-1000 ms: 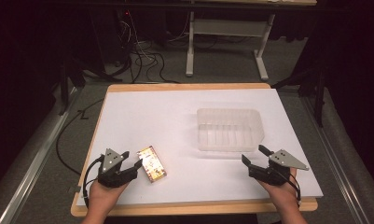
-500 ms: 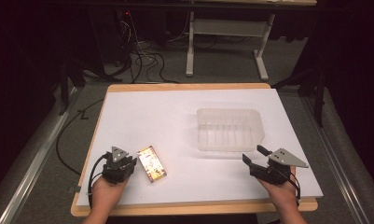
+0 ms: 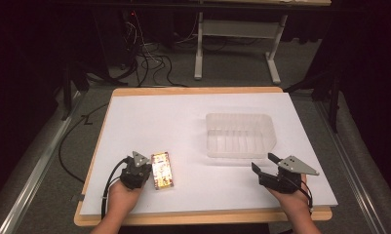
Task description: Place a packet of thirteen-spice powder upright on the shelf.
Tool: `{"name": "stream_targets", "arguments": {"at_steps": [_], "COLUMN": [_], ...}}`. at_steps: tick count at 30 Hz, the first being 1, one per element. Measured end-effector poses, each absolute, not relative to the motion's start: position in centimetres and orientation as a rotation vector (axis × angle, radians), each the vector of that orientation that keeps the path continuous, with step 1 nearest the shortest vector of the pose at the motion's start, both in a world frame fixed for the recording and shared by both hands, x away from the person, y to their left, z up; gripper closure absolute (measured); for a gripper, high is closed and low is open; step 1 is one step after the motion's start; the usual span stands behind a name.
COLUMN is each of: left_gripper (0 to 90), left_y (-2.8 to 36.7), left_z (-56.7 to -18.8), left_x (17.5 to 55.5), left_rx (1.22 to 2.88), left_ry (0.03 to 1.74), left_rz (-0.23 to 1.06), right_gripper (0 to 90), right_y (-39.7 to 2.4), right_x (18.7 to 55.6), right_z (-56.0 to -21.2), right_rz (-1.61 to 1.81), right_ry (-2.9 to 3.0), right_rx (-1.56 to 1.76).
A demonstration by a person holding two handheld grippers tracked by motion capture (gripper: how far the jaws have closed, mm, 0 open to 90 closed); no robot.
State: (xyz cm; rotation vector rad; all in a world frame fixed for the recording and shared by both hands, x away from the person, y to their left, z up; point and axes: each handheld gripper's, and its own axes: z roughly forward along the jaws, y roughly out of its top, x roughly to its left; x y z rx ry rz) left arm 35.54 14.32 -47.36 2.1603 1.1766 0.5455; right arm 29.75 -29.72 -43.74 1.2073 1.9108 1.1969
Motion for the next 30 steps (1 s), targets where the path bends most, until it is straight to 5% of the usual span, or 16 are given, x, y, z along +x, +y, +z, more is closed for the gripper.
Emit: {"name": "stream_targets", "arguments": {"at_steps": [16, 20, 24, 30], "left_gripper": [85.1, 90.0, 90.0, 90.0], "left_y": [12.8, 12.3, 7.2, 6.1], "left_z": [-46.6, -44.3, -44.9, -46.2], "left_x": [36.7, 35.2, 31.9, 31.9], "left_rx": [2.099, 2.021, 2.197, 2.295], "left_ry": [1.103, 1.031, 0.789, 0.766], "left_rz": [0.45, 0.45, 0.362, 0.344], "right_gripper": [34.2, 35.4, 36.0, 37.5], "right_y": [-30.5, -30.8, -31.1, -31.3], "right_x": [30.1, 30.1, 30.3, 30.1], "right_z": [-44.1, -44.2, -44.3, -44.1], "right_rz": [1.19, 1.185, 1.196, 1.198], "right_ry": [1.902, 1.893, 1.886, 1.869], "right_rx": [1.259, 1.275, 1.301, 1.317]}}
